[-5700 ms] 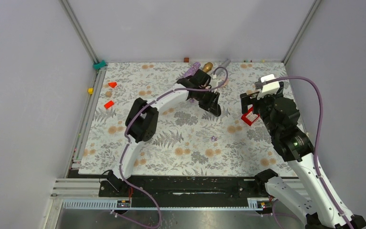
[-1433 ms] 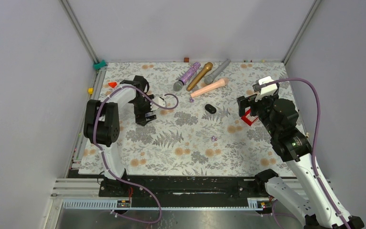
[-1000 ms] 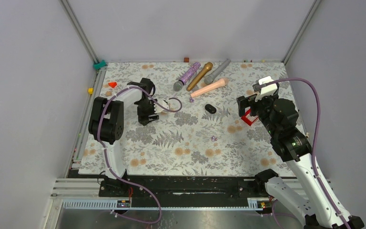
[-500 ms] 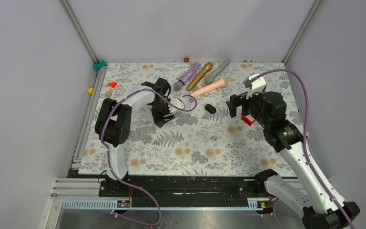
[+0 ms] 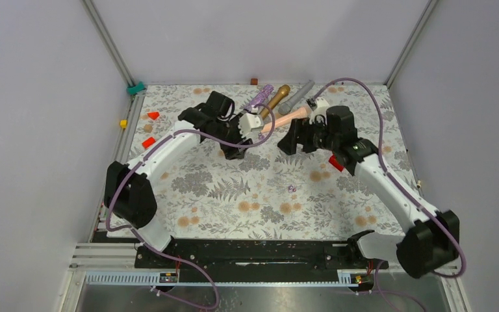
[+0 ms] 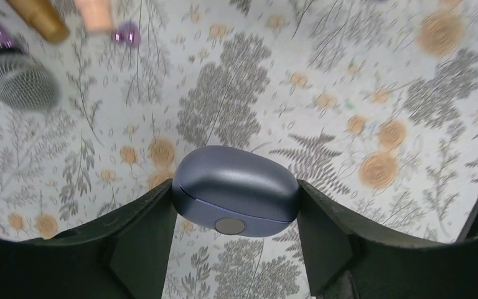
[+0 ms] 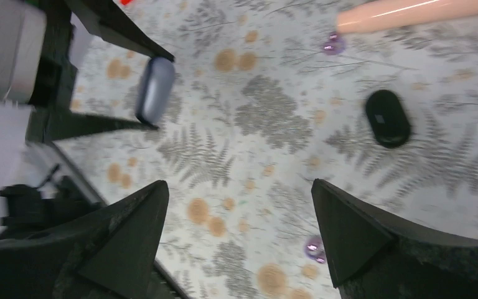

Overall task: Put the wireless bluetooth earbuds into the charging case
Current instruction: Pick up the charging case at the center of the board.

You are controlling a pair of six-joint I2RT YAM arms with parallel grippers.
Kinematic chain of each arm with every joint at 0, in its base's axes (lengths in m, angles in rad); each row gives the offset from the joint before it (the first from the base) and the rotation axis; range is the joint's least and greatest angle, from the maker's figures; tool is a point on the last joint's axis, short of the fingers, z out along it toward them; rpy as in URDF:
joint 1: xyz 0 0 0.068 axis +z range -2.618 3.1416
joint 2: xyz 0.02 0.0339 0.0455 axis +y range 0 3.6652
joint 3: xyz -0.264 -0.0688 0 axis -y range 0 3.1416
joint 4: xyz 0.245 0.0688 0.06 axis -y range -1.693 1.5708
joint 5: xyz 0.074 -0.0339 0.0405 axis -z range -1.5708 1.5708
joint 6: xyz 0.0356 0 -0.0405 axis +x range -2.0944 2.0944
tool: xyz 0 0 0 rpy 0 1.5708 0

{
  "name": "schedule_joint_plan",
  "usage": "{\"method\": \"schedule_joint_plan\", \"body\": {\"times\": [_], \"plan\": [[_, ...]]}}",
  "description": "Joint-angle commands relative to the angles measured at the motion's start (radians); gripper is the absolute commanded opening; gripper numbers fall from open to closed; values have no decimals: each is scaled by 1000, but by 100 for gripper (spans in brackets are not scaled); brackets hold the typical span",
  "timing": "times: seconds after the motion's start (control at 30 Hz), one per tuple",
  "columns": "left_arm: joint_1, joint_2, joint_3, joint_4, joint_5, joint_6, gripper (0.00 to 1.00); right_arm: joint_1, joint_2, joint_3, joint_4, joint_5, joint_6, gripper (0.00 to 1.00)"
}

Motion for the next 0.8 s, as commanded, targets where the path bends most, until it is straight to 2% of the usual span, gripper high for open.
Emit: {"method": "schedule_joint_plan", "body": {"times": [0.0, 0.13, 0.2, 0.4, 0.57, 0.77], "plan": [[-55, -62, -17, 86, 58, -95, 52, -3, 153, 94, 148, -248, 254, 91], [-83, -81, -9, 103, 67, -144, 52, -1, 264, 118, 285, -338, 431, 78], [-94, -87, -6, 113, 69, -161, 53, 9, 292, 123, 311, -352, 463, 75], [-118, -100, -9, 138, 73, -205, 53, 56, 310, 101, 309, -315, 453, 74], [-147, -100, -25, 157, 52, -215, 53, 72, 329, 100, 355, -351, 478, 74], [-150, -100, -18, 160, 43, -215, 53, 98, 336, 102, 317, -359, 442, 72]]}}
